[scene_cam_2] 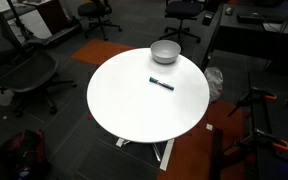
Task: Move the marker to the left
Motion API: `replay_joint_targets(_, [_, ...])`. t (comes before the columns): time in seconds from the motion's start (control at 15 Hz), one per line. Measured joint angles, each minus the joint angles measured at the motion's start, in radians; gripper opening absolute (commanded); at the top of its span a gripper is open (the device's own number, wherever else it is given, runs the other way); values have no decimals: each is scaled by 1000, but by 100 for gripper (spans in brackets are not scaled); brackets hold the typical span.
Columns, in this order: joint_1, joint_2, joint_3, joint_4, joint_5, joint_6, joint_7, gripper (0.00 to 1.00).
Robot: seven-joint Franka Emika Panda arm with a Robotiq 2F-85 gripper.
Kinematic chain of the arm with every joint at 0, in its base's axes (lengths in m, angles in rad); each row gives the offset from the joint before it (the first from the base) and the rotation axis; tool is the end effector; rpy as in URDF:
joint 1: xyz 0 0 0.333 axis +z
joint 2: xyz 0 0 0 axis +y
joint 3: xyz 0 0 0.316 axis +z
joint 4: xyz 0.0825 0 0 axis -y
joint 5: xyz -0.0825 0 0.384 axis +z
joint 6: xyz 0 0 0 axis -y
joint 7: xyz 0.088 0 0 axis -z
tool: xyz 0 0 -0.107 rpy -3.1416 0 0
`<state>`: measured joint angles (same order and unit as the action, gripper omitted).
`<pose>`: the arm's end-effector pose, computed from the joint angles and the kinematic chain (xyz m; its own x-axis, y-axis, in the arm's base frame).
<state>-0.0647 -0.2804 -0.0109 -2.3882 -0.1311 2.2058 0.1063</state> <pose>0.4605 -0.0394 0.4363 0.9892 -0.1030 0.1048 -0.1134 -0.9886 0.0988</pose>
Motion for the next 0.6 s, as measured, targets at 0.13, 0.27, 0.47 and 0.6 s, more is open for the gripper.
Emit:
replay_joint_targets(0.13, [3, 67, 0, 19, 18, 72, 0, 100])
replay_joint_targets(0.27, [6, 136, 0, 40, 39, 130, -1, 100])
replay_joint_targets(0.47, [10, 237, 0, 82, 71, 175, -3, 100])
replay_joint_targets(0.6, [11, 297, 0, 114, 79, 184, -3, 100])
